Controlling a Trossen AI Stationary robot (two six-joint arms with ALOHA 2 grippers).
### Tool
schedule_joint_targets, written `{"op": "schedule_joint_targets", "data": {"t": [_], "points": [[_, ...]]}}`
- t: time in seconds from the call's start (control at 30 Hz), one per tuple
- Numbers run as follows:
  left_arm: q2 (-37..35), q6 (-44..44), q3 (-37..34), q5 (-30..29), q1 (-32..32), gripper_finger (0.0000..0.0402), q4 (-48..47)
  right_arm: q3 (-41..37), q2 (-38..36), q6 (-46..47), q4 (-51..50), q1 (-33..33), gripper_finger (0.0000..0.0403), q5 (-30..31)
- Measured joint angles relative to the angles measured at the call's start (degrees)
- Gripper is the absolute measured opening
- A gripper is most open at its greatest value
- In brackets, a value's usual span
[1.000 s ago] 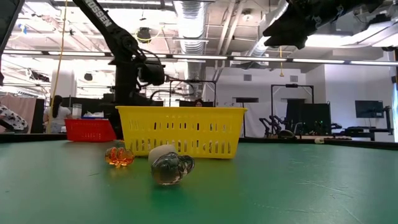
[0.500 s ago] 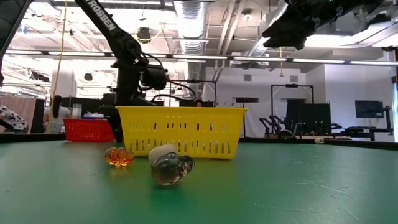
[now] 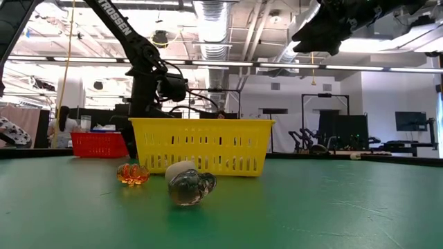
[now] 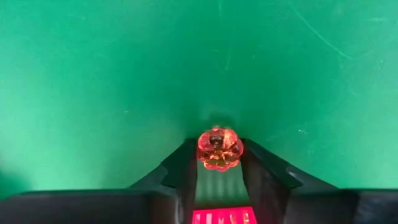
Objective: Sort Halloween decoration
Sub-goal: Put the orange pumpkin toy into the red bin
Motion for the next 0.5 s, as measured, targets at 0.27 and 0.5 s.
{"op": "schedule_joint_targets", "data": {"t": [0.27, 0.5], "points": [[-0.5, -0.8, 0.0, 0.3, 0.0, 0.0088, -0.1, 0.0, 0.0, 0.0, 0.0, 0.0, 0.0239, 0.0], [-8.2, -2.6, -0.1, 6.0, 0.0, 0.0093, 0.1, 0.0, 0.0, 0.0, 0.0, 0.0, 0.0239, 0.0]]}}
